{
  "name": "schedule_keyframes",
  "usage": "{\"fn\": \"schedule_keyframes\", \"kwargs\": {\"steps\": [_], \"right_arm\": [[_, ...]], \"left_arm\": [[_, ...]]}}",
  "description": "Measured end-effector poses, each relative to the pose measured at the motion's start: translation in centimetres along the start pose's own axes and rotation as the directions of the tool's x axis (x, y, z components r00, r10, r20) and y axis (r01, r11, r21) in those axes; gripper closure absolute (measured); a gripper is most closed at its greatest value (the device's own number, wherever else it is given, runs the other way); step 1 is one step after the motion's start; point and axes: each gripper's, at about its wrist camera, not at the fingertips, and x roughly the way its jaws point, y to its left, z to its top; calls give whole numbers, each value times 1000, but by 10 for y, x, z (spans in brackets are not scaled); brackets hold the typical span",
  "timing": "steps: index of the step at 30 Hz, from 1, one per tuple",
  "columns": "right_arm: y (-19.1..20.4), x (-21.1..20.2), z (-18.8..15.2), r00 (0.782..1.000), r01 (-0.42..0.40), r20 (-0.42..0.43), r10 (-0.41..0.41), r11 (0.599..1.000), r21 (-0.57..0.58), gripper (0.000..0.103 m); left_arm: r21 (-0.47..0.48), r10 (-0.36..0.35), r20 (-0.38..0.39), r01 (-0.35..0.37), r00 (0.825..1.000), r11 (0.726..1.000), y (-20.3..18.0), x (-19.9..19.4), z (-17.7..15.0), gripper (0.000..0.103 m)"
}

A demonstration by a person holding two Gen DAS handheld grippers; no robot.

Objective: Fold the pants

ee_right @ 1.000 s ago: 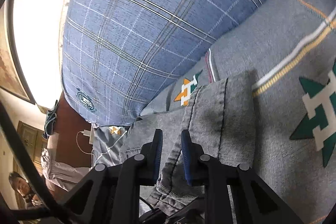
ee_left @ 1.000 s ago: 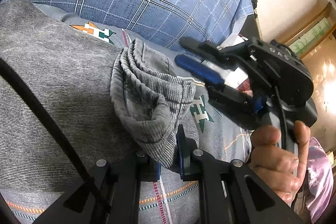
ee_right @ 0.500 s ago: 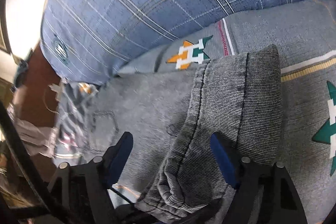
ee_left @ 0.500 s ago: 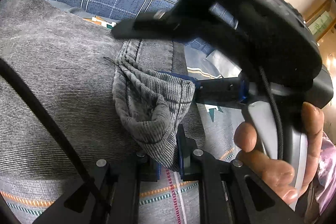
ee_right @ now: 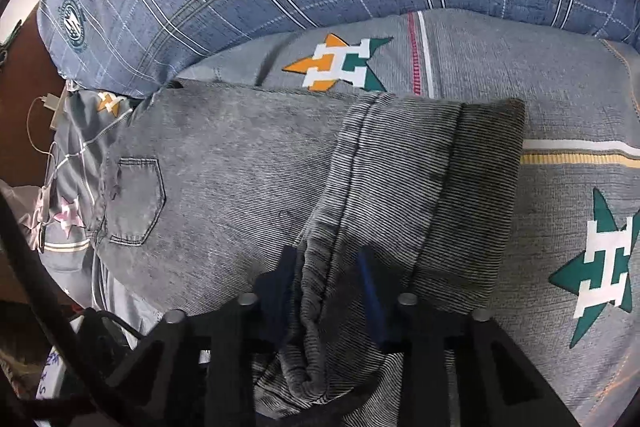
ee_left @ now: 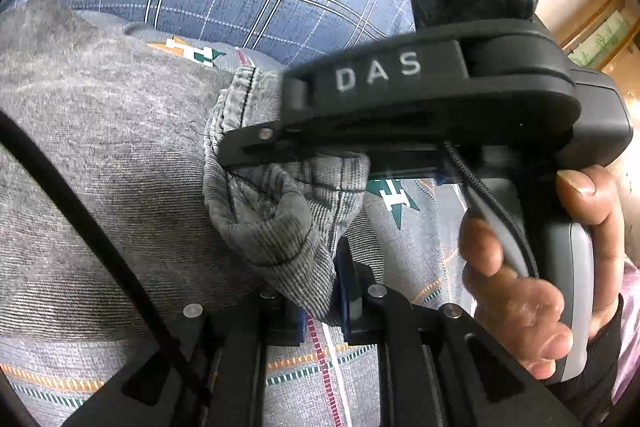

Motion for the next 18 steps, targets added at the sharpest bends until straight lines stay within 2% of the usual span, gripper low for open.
{"fn": "schedule_keyframes", "kwargs": {"steps": [1, 6, 13, 18], "right_arm": [[0, 0, 0, 1000, -2, -7, 2, 1000, -1, 89], [13, -9, 1, 1000, 12, 10, -12, 1000, -17, 93], [40, -38, 3, 995, -52, 78, 55, 998, -35, 93], [66, -48, 1, 980, -135, 141, 138, 990, -35, 93]], "left_arm": [[-1, -1, -1, 1, 1000, 1000, 1, -1, 0, 91], [-1, -8, 14, 8, 1000, 1000, -3, -14, 5, 91], [19, -16, 88, 14, 996, 1000, -2, -51, 13, 91], [31, -11, 135, 7, 991, 1000, -1, -80, 15, 91]]}}
